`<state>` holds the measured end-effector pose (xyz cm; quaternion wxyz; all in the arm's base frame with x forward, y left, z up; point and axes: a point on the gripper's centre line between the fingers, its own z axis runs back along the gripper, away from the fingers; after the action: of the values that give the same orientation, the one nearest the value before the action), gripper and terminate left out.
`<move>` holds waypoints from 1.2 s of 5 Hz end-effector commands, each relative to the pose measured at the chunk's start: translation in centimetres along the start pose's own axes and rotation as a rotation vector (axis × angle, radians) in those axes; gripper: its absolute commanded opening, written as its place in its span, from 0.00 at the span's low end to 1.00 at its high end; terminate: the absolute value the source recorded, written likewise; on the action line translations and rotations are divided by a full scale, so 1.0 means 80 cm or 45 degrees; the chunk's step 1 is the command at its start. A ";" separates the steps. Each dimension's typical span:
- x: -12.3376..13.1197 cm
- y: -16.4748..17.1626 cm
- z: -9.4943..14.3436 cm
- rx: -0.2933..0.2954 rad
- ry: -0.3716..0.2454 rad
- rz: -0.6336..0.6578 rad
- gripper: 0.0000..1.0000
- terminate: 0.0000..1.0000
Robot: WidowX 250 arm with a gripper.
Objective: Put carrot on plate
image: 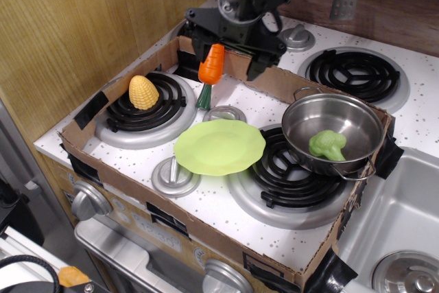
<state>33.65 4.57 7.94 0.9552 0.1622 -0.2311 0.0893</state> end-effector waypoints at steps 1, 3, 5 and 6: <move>0.028 0.022 -0.014 0.019 -0.155 -0.042 1.00 0.00; 0.054 0.032 -0.049 0.020 -0.175 -0.079 1.00 0.00; 0.059 0.034 -0.074 -0.015 -0.197 -0.086 0.00 0.00; 0.060 0.033 -0.068 -0.006 -0.198 -0.109 0.00 0.00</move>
<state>38.18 9.52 3.18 0.9495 0.1735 -0.2590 0.0348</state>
